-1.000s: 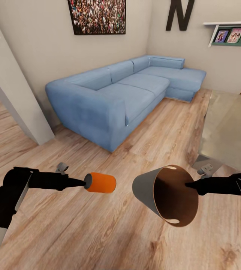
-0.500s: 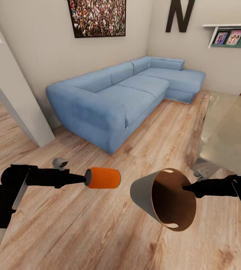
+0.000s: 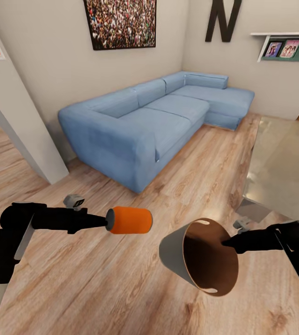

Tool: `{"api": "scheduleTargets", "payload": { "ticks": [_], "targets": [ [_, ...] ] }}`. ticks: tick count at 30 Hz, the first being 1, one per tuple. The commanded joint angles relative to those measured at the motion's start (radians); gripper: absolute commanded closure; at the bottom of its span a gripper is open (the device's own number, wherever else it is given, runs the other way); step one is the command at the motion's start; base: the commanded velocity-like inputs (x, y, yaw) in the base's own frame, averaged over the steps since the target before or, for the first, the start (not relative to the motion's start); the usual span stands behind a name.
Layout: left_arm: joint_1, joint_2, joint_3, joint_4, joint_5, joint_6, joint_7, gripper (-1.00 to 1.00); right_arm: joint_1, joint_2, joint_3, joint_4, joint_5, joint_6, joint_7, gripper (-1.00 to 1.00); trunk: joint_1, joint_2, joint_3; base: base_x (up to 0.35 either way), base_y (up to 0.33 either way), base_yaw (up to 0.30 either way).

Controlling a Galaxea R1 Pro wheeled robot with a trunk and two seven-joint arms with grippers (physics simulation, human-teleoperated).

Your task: Put the three can of soda from the living room inside the tash can in the kitchen.

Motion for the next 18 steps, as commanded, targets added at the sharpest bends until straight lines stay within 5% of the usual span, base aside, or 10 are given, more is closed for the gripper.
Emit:
{"api": "scheduleTargets", "payload": {
  "ticks": [1,4,10,18],
  "targets": [
    [0.0,-0.001,0.0,-0.001,-0.001,0.0,0.0,1.0,-0.001,0.005,0.004,0.004,-0.014,0.009,-0.007,1.0,-0.004,0.007,0.003,0.0,0.0,0.0],
    [0.0,-0.009,-0.002,-0.002,-0.005,0.0,0.0,1.0,-0.001,0.031,0.015,0.015,-0.014,0.009,-0.058,1.0,-0.015,0.028,0.013,0.0,0.0,0.0],
    [0.0,-0.064,-0.008,-0.003,-0.013,0.0,0.0,1.0,-0.003,0.08,0.078,0.026,-0.015,0.009,-0.13,1.0,-0.038,0.07,0.031,0.0,0.0,0.0],
    [0.0,-0.168,-0.108,-0.002,-0.015,0.0,0.072,1.0,-0.008,0.114,0.107,0.057,-0.004,0.009,-0.176,1.0,-0.069,0.126,0.057,0.0,0.0,0.0]
  ]
}}
